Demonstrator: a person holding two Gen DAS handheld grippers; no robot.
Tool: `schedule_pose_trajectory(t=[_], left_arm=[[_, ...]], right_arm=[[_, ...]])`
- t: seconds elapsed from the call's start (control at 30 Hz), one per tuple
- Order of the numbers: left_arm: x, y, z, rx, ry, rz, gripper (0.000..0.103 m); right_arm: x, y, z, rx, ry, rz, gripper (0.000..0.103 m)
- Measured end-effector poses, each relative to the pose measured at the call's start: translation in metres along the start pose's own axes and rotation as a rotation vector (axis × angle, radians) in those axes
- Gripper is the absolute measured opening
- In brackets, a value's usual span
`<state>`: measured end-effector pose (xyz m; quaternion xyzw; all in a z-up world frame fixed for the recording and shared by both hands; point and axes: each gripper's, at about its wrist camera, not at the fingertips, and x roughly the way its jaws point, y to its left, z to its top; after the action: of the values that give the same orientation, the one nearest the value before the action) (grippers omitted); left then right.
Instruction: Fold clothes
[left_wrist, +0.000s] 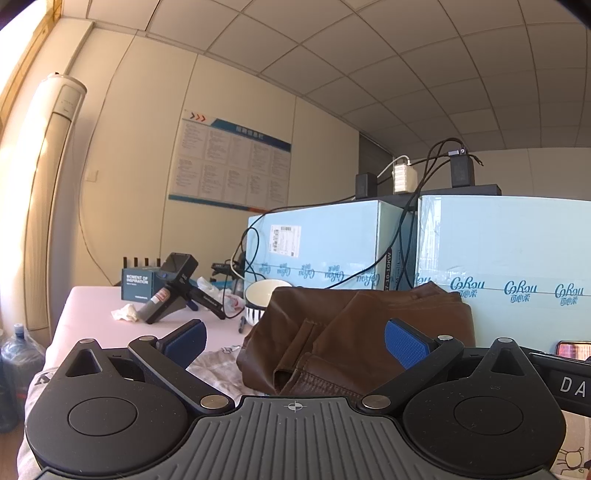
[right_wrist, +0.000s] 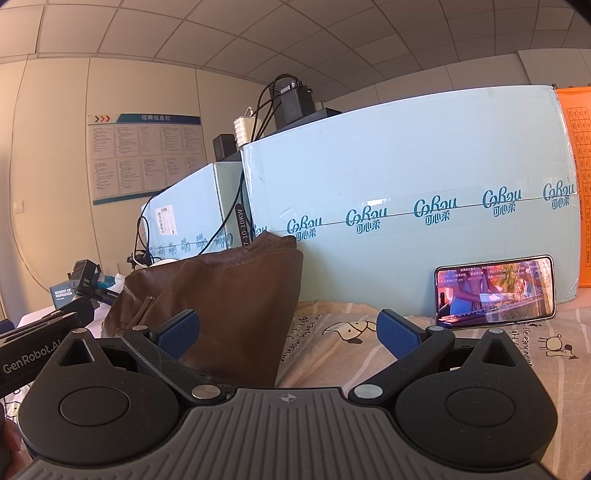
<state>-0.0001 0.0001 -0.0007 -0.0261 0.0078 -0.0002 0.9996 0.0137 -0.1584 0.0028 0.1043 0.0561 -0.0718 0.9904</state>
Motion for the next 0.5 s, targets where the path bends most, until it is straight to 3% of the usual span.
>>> schedule_pose_trajectory(t=[0.5], left_arm=[[-0.0009,0.0009,-0.0007,-0.004,-0.006,0.002,0.103]], right_arm=[[-0.0001,0.0003,0.0000,0.000,0.000,0.000,0.103]])
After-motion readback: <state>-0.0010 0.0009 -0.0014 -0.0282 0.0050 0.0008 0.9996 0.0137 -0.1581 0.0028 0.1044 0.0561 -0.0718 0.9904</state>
